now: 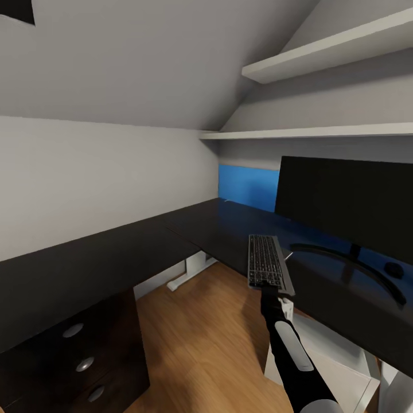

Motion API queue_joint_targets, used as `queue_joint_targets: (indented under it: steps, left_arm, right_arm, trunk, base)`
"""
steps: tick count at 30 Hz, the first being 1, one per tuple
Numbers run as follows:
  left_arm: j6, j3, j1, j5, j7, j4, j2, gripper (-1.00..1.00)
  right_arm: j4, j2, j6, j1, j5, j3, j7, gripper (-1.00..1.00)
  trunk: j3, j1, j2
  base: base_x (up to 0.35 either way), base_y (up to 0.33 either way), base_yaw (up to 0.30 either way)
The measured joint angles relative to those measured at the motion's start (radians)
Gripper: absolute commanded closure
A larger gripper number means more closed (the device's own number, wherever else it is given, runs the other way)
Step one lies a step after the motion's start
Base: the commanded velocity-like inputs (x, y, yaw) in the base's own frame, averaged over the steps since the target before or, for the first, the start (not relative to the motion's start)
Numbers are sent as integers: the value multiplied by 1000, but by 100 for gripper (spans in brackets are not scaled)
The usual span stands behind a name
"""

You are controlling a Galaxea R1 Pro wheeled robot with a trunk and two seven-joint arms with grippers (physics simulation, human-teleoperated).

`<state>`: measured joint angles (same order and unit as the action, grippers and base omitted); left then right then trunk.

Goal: In the bedroom, organize the workspace by keeping the computer under the desk, ensuring the monitor is on the desk, placing the keyboard on the desk next to the monitor, placing the mouse on the desk next to the keyboard, moving the folder from the swivel chair onto the desk next to the mouse, stacking the notebook on top of the folder with the pen on top of the notebook, and positioning the swivel chair next to the desk.

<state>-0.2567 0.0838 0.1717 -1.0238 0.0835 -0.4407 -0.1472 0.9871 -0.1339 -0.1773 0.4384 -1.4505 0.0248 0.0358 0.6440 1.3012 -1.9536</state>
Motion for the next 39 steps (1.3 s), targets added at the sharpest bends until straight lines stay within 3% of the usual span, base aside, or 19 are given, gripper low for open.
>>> queue_joint_targets:
  steps: [8,21,23,26,35,38,39]
  left_arm:
    - [0,0,0,0,0,0,1,-100]
    - [0,1,0,0,-1,0,1,-100]
    - [0,1,0,0,-1,0,1,-100]
    - [0,1,0,0,-1,0,1,-100]
    - [0,1,0,0,-3,0,1,-100]
    - [0,1,0,0,-3,0,1,-100]
    - [0,2,0,0,-3,0,1,-100]
  right_arm:
    - [2,0,4,-3,6,-5,-133,100]
    - [10,2,9,-7,13,-11,-159,100]
    - [39,14,40,-10,17,-13,-160,100]
    - [91,53,153,-13,19,-19,-159,100]
    - [119,87,330,-12,31,-33,-151,100]
    - [123,102,457,-5,38,-31,-112,100]
    - [134,121,530,-2,40,-30,-83,100]
  trunk:
    - [0,0,0]
    - [0,0,0]
    - [0,0,0]
    - [0,0,0]
    - [0,0,0]
    - [0,0,0]
    - [0,0,0]
  base:
    - [0,0,0]
    - [0,0,0]
    - [0,0,0]
    - [0,0,0]
    - [0,0,0]
    - [0,0,0]
    - [0,0,0]
